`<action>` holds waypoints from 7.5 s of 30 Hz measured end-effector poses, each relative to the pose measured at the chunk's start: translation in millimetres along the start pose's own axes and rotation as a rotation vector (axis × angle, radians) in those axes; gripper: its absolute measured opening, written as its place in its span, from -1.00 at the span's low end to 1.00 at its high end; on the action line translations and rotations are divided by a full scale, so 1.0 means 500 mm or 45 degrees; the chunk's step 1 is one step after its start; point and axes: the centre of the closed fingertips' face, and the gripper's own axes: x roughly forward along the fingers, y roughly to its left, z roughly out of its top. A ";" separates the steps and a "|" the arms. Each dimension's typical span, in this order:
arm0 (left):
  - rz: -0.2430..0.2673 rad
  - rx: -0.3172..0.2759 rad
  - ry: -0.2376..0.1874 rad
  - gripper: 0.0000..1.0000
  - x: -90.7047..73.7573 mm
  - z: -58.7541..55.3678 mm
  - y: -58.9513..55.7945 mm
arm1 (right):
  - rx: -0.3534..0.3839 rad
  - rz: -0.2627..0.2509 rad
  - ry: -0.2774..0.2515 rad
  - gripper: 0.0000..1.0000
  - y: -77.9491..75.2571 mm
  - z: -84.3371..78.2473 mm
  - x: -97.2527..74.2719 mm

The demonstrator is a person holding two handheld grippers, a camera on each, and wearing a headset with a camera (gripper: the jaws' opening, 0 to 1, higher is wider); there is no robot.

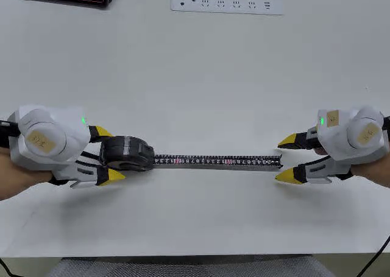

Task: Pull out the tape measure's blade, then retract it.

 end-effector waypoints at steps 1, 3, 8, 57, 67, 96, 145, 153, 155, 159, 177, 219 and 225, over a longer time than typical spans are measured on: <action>0.001 -0.001 0.003 -0.05 0.001 -0.001 0.000 | 0.001 0.002 -0.002 -0.19 0.001 0.001 0.000; 0.006 0.000 0.002 -0.01 0.001 -0.001 0.001 | 0.012 0.013 -0.002 -0.15 0.005 0.002 0.001; 0.005 -0.009 0.000 0.00 -0.001 0.000 0.001 | 0.006 0.013 -0.002 -0.14 0.008 0.003 0.001; 0.254 -0.325 -0.276 0.47 -0.115 -0.014 -0.042 | 0.253 -0.239 -0.250 0.49 0.056 0.028 -0.052; 0.298 -0.409 -0.299 0.51 -0.119 -0.031 -0.056 | 0.311 -0.300 -0.292 0.56 0.073 0.025 -0.051; 0.345 -0.558 -0.288 0.84 -0.125 -0.078 -0.098 | 0.447 -0.360 -0.321 0.97 0.117 -0.005 -0.035; 0.353 -0.616 -0.315 0.90 -0.120 -0.077 -0.105 | 0.451 -0.369 -0.314 0.98 0.116 -0.007 -0.034; 0.353 -0.631 -0.334 0.89 -0.113 -0.063 -0.104 | 0.453 -0.362 -0.320 0.98 0.118 -0.005 -0.033; 0.348 -0.631 -0.339 0.89 -0.111 -0.059 -0.106 | 0.455 -0.361 -0.320 0.98 0.118 -0.005 -0.033; 0.345 -0.628 -0.340 0.88 -0.109 -0.056 -0.105 | 0.453 -0.358 -0.318 0.98 0.118 -0.006 -0.033; 0.362 -0.736 -0.385 0.81 -0.080 -0.022 -0.099 | 0.449 -0.352 -0.325 0.98 0.115 0.000 -0.031; 0.409 -0.926 -0.469 0.79 0.002 0.050 -0.052 | 0.452 -0.352 -0.329 0.98 0.103 -0.005 -0.033; 0.441 -0.960 -0.489 0.76 0.001 0.050 -0.047 | 0.440 -0.348 -0.325 0.94 0.103 -0.005 -0.032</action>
